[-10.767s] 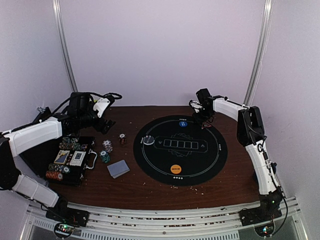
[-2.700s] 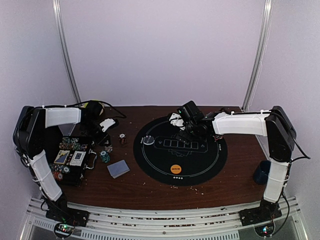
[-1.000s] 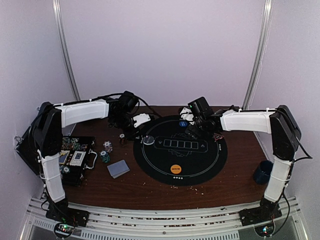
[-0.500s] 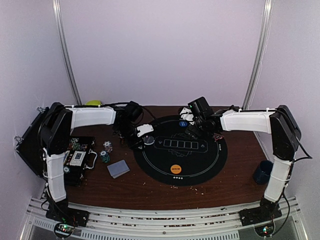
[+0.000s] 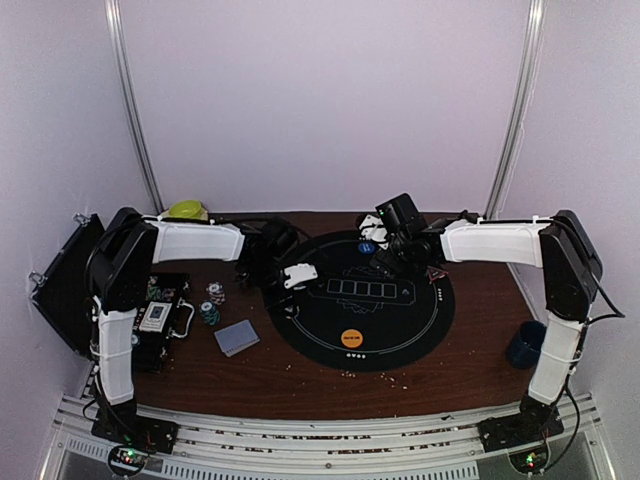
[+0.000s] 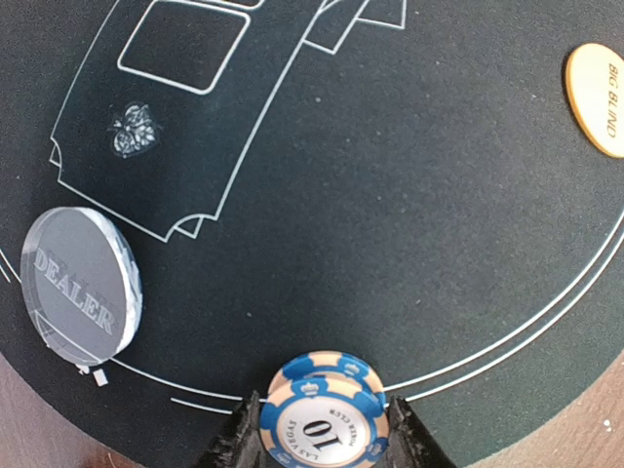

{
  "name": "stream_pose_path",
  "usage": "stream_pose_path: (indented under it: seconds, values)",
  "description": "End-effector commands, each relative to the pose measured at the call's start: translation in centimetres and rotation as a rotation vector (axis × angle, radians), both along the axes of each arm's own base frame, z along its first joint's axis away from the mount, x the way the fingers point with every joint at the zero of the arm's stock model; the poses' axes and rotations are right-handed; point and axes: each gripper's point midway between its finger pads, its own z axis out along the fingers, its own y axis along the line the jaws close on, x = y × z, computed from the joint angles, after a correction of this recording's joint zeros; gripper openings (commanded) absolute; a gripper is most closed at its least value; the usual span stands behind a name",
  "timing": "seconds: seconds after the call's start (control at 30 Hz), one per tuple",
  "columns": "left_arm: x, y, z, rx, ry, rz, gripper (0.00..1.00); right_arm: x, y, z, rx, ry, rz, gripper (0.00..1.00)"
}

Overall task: Distribute texas hold em gaming equipment
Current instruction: Place the pile of poker chips at the dealer area.

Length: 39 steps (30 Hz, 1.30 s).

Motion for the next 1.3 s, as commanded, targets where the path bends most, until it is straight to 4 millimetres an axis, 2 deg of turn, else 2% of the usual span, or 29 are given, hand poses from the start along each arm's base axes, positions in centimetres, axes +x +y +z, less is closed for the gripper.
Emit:
stream_pose_path:
  seconds: [0.0,0.2,0.37,0.67,0.87,1.07,1.27]
  values:
    - [0.7,-0.4,-0.5,-0.013,-0.022,0.009,0.38,0.0,-0.3,0.7,0.008,-0.018,-0.009,1.00]
    - [0.8,-0.3,-0.7,-0.008,-0.026,0.012,0.38,0.0,-0.2,0.5,0.006,-0.014,-0.008,1.00]
    - [1.0,-0.2,-0.5,-0.002,-0.040,0.015,0.47,0.0,-0.2,0.4,0.003,-0.013,-0.007,1.00]
    - [1.1,-0.7,-0.7,-0.022,-0.025,0.016,0.52,0.0,-0.2,0.4,-0.004,-0.016,-0.008,1.00]
    - [1.2,-0.3,-1.4,0.005,-0.028,0.025,0.66,0.0,-0.2,0.3,-0.010,-0.019,-0.007,1.00]
    - [1.0,-0.3,-2.0,0.013,-0.014,0.022,0.64,-0.1,-0.1,0.4,-0.014,-0.023,-0.006,1.00]
    - [0.3,0.0,-2.8,0.032,0.019,0.008,0.53,-0.1,-0.1,0.3,-0.022,-0.026,-0.007,1.00]
